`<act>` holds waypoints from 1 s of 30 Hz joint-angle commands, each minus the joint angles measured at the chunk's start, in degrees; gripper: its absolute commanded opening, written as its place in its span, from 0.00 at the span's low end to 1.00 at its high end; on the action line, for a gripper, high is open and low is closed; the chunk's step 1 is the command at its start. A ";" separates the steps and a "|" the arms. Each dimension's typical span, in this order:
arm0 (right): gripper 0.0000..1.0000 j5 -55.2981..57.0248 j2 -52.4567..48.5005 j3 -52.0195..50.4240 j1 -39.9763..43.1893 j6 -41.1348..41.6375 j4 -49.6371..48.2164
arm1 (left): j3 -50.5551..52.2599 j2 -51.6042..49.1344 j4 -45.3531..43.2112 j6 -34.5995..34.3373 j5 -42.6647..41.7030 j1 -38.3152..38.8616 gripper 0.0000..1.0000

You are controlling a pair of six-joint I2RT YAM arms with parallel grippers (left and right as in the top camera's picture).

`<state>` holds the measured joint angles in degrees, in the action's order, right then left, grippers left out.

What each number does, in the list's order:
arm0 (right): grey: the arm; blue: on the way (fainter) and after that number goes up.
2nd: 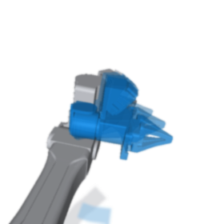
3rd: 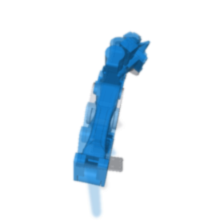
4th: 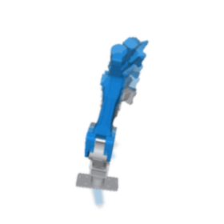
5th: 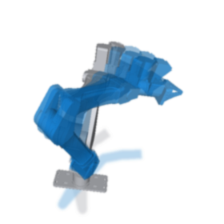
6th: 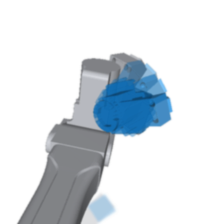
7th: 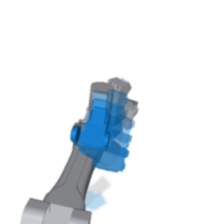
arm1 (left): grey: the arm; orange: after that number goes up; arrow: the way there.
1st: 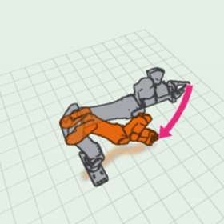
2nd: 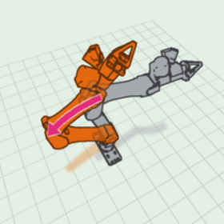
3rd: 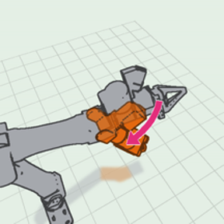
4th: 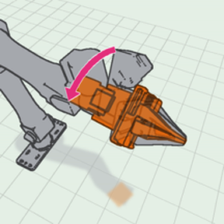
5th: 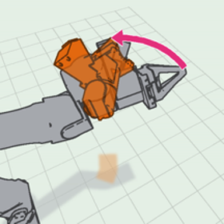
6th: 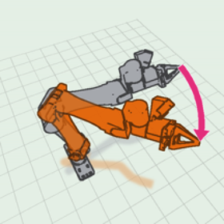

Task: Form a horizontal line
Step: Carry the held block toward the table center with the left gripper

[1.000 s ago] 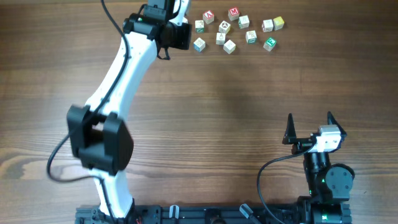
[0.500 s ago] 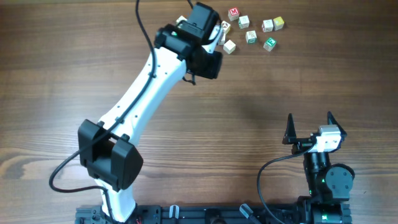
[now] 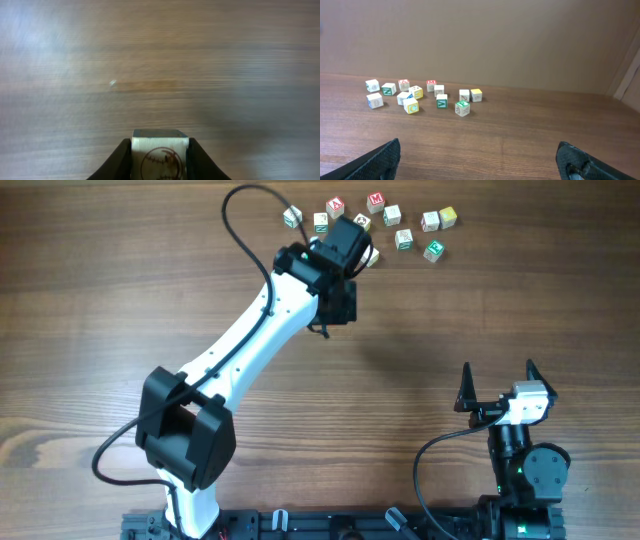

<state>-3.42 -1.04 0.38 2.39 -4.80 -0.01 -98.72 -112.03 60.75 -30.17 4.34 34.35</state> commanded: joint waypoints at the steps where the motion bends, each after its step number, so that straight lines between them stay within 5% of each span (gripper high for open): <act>1: 1.00 -0.52 0.50 -0.09 -0.28 0.33 -0.09 | 6.75 -0.81 -4.83 -10.78 4.52 0.00 0.24; 11: 1.00 -0.52 0.50 -0.09 -0.28 0.33 -0.09 | 19.54 -0.81 -22.10 -20.17 4.55 0.00 0.23; 21: 1.00 -0.52 0.50 -0.09 -0.28 0.33 -0.11 | 23.85 -1.22 -35.39 -1.42 4.57 0.00 0.27; 30: 1.00 -0.52 0.50 -0.09 -0.28 0.33 -0.11 | 23.85 -3.98 -36.54 -0.26 4.94 -0.22 0.25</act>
<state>-3.42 -1.04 0.38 2.39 -4.80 -0.01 -75.57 -113.36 24.99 -32.45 8.10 34.35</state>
